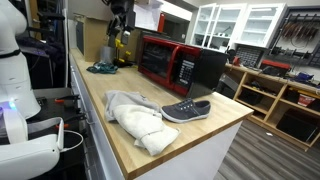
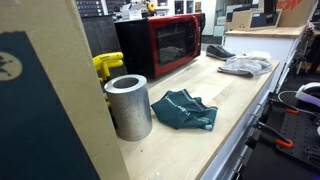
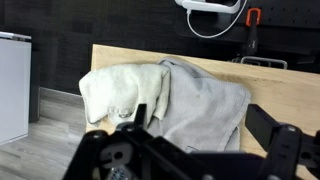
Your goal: Open the microwave door
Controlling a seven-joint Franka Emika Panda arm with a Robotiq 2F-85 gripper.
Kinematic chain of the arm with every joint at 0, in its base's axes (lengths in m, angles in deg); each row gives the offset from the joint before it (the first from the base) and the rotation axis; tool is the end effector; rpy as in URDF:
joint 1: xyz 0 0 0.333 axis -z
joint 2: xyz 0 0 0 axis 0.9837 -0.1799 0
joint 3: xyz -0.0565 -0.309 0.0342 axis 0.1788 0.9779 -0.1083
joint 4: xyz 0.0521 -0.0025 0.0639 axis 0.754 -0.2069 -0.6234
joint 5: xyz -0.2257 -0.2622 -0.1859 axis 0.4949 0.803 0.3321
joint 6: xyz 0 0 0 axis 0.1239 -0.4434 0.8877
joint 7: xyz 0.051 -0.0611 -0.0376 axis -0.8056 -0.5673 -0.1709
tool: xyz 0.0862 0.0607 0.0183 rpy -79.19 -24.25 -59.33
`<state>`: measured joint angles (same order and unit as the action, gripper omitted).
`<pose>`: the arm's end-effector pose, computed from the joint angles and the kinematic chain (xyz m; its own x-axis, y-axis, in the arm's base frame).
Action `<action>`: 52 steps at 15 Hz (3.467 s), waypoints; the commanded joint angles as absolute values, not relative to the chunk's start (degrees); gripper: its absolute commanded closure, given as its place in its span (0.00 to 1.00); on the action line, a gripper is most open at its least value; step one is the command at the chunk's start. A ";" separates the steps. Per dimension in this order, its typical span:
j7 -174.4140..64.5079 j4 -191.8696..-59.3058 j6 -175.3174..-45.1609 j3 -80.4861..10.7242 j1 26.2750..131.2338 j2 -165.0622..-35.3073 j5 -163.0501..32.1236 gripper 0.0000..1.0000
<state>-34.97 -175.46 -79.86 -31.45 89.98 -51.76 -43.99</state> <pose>0.3423 -0.1477 0.4756 0.9756 0.0786 -0.2051 0.1353 -0.9506 0.2793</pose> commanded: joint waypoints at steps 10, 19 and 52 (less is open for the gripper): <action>-41.60 -180.13 -78.22 -32.38 89.51 -47.24 -43.25 0.00; -47.00 -182.26 -78.78 -33.80 89.32 -43.37 -43.35 0.00; -48.48 -154.08 -112.73 -30.71 87.88 -82.96 -56.52 0.00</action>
